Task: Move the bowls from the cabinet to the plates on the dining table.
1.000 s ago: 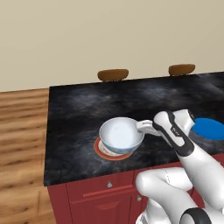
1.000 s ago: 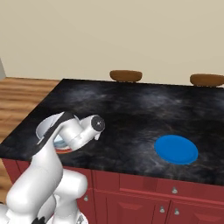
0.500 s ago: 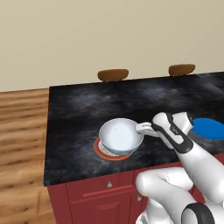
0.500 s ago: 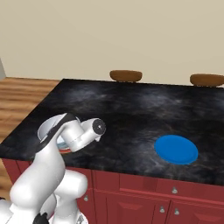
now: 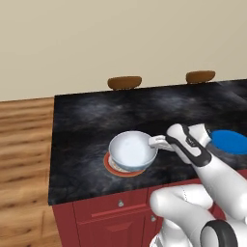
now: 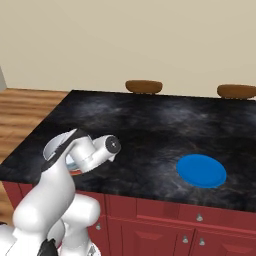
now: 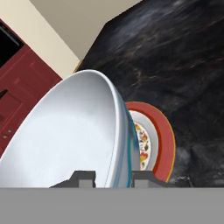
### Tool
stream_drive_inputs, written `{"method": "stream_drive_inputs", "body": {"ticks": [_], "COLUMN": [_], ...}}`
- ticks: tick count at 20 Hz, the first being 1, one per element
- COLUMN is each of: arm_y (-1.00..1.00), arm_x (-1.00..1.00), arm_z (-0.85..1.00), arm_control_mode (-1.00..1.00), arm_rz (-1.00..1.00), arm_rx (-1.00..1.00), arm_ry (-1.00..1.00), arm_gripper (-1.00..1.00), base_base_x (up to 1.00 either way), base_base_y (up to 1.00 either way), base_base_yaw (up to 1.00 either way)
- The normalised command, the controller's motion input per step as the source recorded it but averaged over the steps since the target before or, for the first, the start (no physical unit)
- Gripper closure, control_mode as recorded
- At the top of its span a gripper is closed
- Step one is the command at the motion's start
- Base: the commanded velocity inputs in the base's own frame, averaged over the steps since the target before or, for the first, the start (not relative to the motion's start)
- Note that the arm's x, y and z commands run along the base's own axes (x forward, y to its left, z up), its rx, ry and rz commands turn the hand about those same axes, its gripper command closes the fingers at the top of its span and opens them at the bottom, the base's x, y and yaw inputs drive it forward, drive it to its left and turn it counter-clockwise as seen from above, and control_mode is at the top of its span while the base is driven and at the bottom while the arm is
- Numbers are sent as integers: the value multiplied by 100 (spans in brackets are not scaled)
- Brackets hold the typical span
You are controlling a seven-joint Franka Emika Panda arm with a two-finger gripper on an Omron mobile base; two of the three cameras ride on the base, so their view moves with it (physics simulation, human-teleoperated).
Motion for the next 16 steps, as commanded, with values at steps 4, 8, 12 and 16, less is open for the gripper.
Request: {"method": "stream_drive_inputs", "body": {"ticks": [4, 8, 12, 16], "arm_y": [19, 10, 4, 1], "arm_x": [13, 10, 7, 5], "arm_z": [-24, -15, -10, -11], "arm_control_mode": [-100, -100, -100, -100], "arm_rz": [0, 0, 0, 0], "arm_rx": [-2, 0, 0, 0], "arm_ry": [-4, -3, -1, -1], "arm_gripper": [100, 100, 100, 100], "base_base_x": [0, 0, 0, 0], "base_base_y": [0, 0, 0, 0], "base_base_yaw": [0, 0, 0, 0]}}
